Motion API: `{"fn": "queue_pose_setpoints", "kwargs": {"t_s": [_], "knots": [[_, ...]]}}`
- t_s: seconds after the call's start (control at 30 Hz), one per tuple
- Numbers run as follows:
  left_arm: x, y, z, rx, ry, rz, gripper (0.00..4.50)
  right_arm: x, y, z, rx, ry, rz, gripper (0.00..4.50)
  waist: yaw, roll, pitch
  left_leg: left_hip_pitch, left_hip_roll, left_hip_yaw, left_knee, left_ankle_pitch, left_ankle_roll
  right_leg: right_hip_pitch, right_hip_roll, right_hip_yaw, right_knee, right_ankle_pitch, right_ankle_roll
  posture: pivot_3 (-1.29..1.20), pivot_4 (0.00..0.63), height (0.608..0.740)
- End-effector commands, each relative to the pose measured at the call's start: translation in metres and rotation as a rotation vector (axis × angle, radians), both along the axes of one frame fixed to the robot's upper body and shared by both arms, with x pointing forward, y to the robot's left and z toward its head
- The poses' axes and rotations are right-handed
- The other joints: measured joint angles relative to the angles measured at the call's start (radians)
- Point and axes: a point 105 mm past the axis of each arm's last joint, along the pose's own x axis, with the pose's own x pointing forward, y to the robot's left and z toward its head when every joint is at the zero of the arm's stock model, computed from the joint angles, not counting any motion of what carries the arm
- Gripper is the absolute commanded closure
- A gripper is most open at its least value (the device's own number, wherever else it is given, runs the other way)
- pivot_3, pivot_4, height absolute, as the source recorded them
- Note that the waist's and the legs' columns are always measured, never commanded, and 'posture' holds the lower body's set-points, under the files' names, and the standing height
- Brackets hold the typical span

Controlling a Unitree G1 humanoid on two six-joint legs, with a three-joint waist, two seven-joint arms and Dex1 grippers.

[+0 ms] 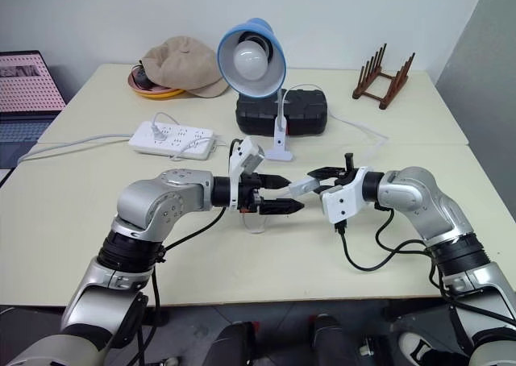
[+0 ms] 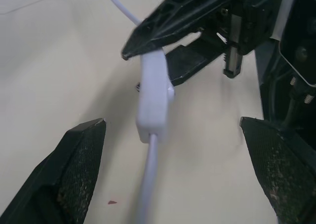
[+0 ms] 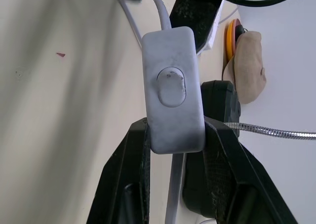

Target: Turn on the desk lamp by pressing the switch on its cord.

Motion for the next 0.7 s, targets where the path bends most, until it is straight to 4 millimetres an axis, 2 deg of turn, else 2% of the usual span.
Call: {"fn": "queue_pose_setpoints", "kwargs": {"t_s": [0.03,0.33,0.47,0.7], "knots": [[0.0072,-0.0045,0.0146,-0.027,-0.061,0.020,0.00,-0.0027,0.0081,0.0179,0.014,-0.082,0.043,3.37,0.000,0.000,0.000,0.000,0.000,0.000,0.000,0.000,0.000,0.000,0.000,0.000,0.000,0.000,0.000,0.00,0.150,0.740],[0.0073,-0.0095,0.0183,-0.056,-0.046,0.015,0.00,-0.0049,0.0113,0.0190,0.022,-0.091,0.060,3.37,-0.001,0.000,0.000,0.000,0.000,0.000,0.000,0.000,0.000,0.000,0.000,0.000,0.000,0.000,0.000,0.00,0.150,0.740],[0.0043,-0.0094,0.0182,-0.060,-0.043,-0.005,0.63,-0.0045,0.0108,0.0199,0.039,-0.084,0.051,3.37,-0.001,0.000,0.000,0.000,0.000,0.000,0.000,0.000,0.000,0.000,0.000,0.000,0.000,0.000,0.000,0.00,0.150,0.740],[0.0035,-0.0106,0.0200,-0.067,-0.044,-0.010,2.09,-0.0030,0.0103,0.0209,0.029,-0.094,0.053,3.37,-0.001,0.000,0.000,0.000,0.000,0.000,0.000,0.000,0.000,0.000,0.000,0.000,0.000,0.000,0.000,0.00,0.150,0.740]]}}
